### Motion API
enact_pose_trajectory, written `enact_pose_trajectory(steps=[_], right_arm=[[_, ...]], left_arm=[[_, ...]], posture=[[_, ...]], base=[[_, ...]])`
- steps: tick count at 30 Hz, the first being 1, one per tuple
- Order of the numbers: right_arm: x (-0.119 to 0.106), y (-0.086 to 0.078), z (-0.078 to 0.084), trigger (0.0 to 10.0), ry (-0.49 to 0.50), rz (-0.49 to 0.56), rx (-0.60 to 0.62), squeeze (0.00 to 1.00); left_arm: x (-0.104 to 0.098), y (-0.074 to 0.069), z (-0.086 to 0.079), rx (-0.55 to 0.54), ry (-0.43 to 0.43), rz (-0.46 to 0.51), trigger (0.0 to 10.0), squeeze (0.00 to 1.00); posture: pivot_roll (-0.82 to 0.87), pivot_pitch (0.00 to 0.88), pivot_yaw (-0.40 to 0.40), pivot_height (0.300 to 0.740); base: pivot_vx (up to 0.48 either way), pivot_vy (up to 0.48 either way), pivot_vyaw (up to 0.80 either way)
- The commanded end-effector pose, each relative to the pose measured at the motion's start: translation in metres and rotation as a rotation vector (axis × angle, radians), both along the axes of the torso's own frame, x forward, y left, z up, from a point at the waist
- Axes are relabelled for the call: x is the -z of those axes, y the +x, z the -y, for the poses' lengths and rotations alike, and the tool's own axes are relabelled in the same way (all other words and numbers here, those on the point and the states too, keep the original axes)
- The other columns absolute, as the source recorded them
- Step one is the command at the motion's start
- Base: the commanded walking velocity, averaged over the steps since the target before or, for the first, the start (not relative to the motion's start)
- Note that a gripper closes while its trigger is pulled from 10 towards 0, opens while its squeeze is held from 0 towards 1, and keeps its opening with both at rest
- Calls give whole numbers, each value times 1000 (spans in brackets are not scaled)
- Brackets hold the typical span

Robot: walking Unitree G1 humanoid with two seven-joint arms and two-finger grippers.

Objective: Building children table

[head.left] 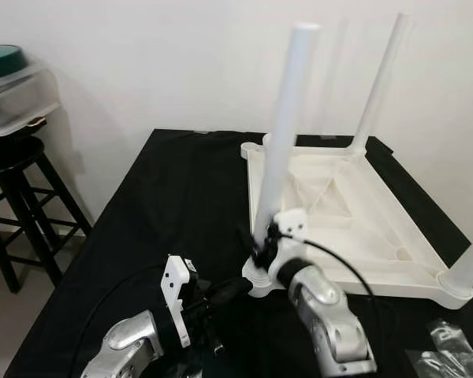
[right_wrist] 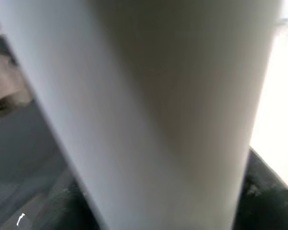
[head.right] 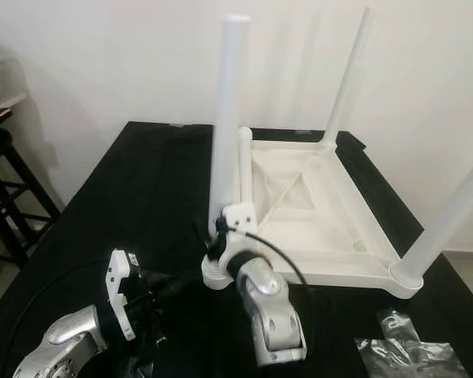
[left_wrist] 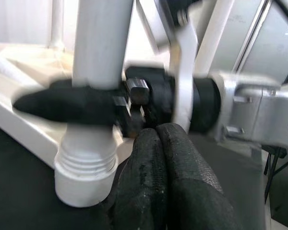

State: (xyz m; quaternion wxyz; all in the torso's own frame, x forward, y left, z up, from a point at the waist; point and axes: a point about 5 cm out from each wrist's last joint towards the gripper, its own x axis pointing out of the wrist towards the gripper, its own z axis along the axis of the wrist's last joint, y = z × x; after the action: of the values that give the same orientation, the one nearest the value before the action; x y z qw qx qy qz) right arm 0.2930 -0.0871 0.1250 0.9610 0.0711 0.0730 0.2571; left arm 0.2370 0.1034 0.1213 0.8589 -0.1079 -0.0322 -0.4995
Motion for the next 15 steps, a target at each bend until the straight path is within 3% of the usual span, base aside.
enact_pose_trajectory(steps=[1, 3, 4, 5, 7, 8, 10, 11, 15], right_arm=[[-19, 0, -8, 10000, 68, 53, -103, 1000], [-26, 1, -9, 10000, 71, 80, -141, 1000], [-38, 5, -7, 10000, 67, 103, -273, 1000], [-38, 5, -7, 10000, 67, 103, -273, 1000], [-44, 11, 0, 10000, -6, 140, -371, 1000], [-47, 15, 7, 10000, -62, 175, -438, 0], [-49, 19, 13, 10000, -104, 190, -499, 0], [-53, 26, 25, 10000, -148, 194, -633, 0], [-56, 30, 31, 10000, -121, 173, -698, 0]], left_arm=[[1, 2, 0, -4, 9, -2, 10000, 0], [1, 2, 0, -2, 10, -2, 10000, 0], [1, 2, 1, -1, 10, -4, 10000, 0], [1, 2, 1, -1, 10, -4, 10000, 0], [1, 2, 1, 0, 10, -4, 10000, 0], [1, 3, 2, 0, 10, -4, 10000, 0], [1, 3, 2, 1, 10, -4, 10000, 0], [1, 3, 2, 0, 10, -4, 10000, 0], [2, 3, 2, -2, 11, -3, 10000, 0]], posture=[[-35, 0, -34, 740], [-35, 0, -34, 740], [-36, 0, -33, 740], [-36, 0, -33, 740], [-36, 0, -33, 740], [-33, 0, -34, 740], [-33, 0, -34, 740], [-26, 0, -36, 740], [-21, 0, -39, 740]], base=[[0, 0, 0], [0, 0, 0], [0, 0, 0], [0, 0, 0], [0, 0, 0], [0, 0, 0], [0, 0, 0], [0, 0, 0], [0, 0, 0]])
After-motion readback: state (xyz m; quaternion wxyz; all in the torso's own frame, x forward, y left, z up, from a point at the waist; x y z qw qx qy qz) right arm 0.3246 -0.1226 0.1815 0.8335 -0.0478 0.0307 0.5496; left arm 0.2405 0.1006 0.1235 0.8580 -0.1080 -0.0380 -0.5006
